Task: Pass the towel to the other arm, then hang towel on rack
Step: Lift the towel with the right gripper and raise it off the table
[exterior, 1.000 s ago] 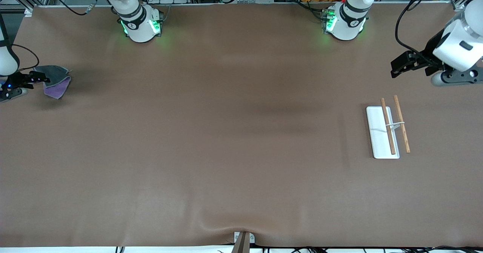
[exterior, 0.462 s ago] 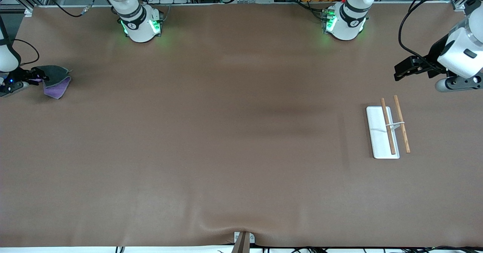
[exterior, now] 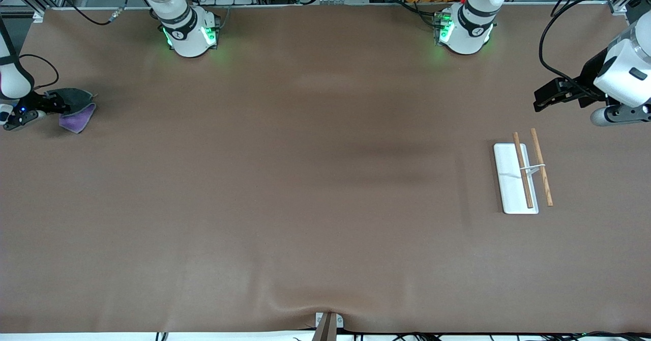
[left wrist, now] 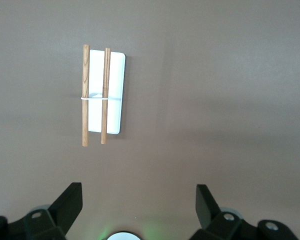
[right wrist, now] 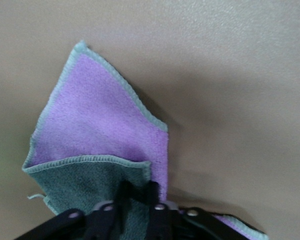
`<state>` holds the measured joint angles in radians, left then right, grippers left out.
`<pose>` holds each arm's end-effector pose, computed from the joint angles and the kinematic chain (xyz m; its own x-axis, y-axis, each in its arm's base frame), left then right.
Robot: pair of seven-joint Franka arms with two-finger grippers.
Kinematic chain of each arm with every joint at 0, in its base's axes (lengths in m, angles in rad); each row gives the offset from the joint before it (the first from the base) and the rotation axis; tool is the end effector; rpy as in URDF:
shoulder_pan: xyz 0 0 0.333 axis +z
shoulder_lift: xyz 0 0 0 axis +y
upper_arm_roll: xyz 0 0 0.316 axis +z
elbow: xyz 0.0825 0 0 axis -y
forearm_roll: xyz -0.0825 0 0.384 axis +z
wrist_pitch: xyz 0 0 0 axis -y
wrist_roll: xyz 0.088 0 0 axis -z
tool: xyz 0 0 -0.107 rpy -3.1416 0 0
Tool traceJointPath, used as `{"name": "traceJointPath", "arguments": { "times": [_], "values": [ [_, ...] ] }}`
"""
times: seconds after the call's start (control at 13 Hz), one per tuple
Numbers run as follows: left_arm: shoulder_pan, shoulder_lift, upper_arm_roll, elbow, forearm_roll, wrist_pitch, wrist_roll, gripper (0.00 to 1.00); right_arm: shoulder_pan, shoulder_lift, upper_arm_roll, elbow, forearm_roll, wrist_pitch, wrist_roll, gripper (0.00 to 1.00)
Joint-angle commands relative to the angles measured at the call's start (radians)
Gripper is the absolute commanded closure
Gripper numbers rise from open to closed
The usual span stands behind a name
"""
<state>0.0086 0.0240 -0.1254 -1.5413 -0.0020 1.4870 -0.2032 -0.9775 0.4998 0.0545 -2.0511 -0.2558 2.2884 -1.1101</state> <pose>0.5492 -0.0638 0.6181 0.9933 0.0863 -0.0774 0.0857 -0.9963 -0.0108 0.3362 -0.4531 0.1723 0.8983 0.3792 -0.2221 0.3424 -0.9207 -0.1871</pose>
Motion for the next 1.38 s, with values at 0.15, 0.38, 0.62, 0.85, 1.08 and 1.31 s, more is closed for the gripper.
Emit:
{"name": "traceJointPath", "arguments": {
  "times": [0.15, 0.38, 0.62, 0.85, 1.08, 1.31],
  "values": [
    [0.008, -0.048, -0.008, -0.049, -0.018, 0.024, 0.010, 0.00, 0.016, -0.052, 0.033, 0.043, -0.019, -0.117, 0.002, 1.00],
    [0.008, -0.048, -0.008, -0.049, -0.018, 0.030, 0.010, 0.00, 0.101, -0.095, 0.031, 0.179, -0.017, -0.364, 0.033, 1.00],
    [0.008, -0.047, -0.008, -0.052, -0.023, 0.032, 0.010, 0.00, 0.198, -0.136, 0.030, 0.281, -0.022, -0.580, 0.123, 1.00],
    [0.008, -0.047, -0.008, -0.063, -0.024, 0.047, 0.008, 0.00, 0.295, -0.222, 0.031, 0.289, -0.022, -0.734, 0.267, 1.00],
    [0.007, -0.045, -0.010, -0.066, -0.026, 0.048, 0.008, 0.00, 0.400, -0.286, 0.034, 0.292, -0.002, -0.866, 0.425, 1.00],
    [0.004, -0.039, -0.010, -0.065, -0.035, 0.064, 0.008, 0.00, 0.493, -0.329, 0.034, 0.293, 0.082, -0.957, 0.599, 1.00]
  ]
}}
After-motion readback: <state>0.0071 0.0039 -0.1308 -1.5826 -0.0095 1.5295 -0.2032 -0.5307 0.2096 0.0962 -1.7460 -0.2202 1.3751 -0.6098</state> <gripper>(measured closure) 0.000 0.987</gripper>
